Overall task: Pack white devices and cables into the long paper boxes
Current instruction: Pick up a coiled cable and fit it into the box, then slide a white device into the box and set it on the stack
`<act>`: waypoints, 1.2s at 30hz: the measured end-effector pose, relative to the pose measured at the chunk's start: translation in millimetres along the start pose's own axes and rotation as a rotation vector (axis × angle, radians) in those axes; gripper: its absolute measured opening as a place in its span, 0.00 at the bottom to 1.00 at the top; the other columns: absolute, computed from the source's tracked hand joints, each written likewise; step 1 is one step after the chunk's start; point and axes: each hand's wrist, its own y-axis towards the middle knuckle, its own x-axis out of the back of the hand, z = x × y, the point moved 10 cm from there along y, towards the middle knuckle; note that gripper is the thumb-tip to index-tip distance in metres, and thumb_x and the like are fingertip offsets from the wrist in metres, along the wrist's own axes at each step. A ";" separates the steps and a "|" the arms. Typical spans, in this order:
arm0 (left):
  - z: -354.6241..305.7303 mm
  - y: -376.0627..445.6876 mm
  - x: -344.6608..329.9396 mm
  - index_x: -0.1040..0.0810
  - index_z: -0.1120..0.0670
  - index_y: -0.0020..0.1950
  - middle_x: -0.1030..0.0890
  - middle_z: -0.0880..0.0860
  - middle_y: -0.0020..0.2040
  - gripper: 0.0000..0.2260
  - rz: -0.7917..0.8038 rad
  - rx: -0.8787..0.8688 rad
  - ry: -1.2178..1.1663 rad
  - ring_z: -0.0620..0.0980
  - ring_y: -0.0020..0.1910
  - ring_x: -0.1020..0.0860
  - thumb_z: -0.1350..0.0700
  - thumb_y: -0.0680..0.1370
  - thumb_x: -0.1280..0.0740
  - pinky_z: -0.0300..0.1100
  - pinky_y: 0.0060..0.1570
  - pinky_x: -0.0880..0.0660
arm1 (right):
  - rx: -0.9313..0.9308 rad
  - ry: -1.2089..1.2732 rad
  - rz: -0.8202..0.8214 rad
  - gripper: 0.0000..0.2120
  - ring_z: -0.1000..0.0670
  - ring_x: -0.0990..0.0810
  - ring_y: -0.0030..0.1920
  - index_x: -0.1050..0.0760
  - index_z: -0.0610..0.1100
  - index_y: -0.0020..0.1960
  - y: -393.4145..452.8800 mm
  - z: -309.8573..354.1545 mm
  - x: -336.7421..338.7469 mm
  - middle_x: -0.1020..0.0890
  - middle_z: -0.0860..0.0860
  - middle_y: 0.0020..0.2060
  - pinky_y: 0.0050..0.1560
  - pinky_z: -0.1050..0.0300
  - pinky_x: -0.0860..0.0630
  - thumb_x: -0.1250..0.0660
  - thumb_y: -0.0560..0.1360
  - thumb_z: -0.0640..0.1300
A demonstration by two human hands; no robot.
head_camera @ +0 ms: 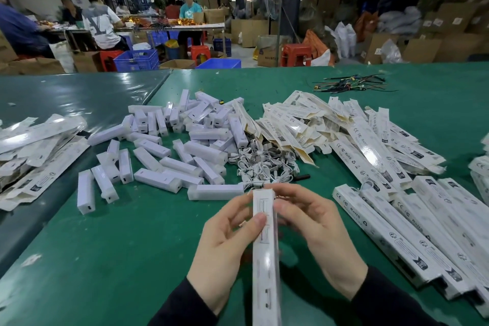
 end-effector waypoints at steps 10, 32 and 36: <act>-9.1 2.7 12.7 0.19 0.46 0.54 0.18 0.53 0.42 0.15 -0.019 -0.043 0.099 0.53 0.36 0.18 0.57 0.69 0.28 0.50 0.34 0.24 | -0.188 0.021 0.264 0.26 0.49 0.17 0.43 0.31 0.55 0.66 -7.6 -16.4 -27.7 0.17 0.42 0.52 0.38 0.58 0.23 0.27 0.72 0.41; 3.2 2.0 8.1 0.26 0.41 0.65 0.17 0.49 0.54 0.26 -0.051 0.011 0.011 0.47 0.50 0.18 0.49 0.66 0.30 0.47 0.40 0.18 | -0.077 -0.615 0.088 0.28 0.61 0.17 0.42 0.37 0.74 0.60 -29.1 44.4 20.5 0.18 0.70 0.46 0.43 0.61 0.20 0.28 0.74 0.47; 0.0 3.8 31.4 0.26 0.46 0.65 0.17 0.52 0.53 0.26 -0.217 -0.002 0.017 0.49 0.48 0.17 0.47 0.67 0.31 0.47 0.39 0.18 | 0.011 -1.238 -0.287 0.23 0.61 0.21 0.26 0.39 0.71 0.65 -22.8 98.8 125.5 0.19 0.62 0.34 0.30 0.65 0.27 0.35 0.72 0.62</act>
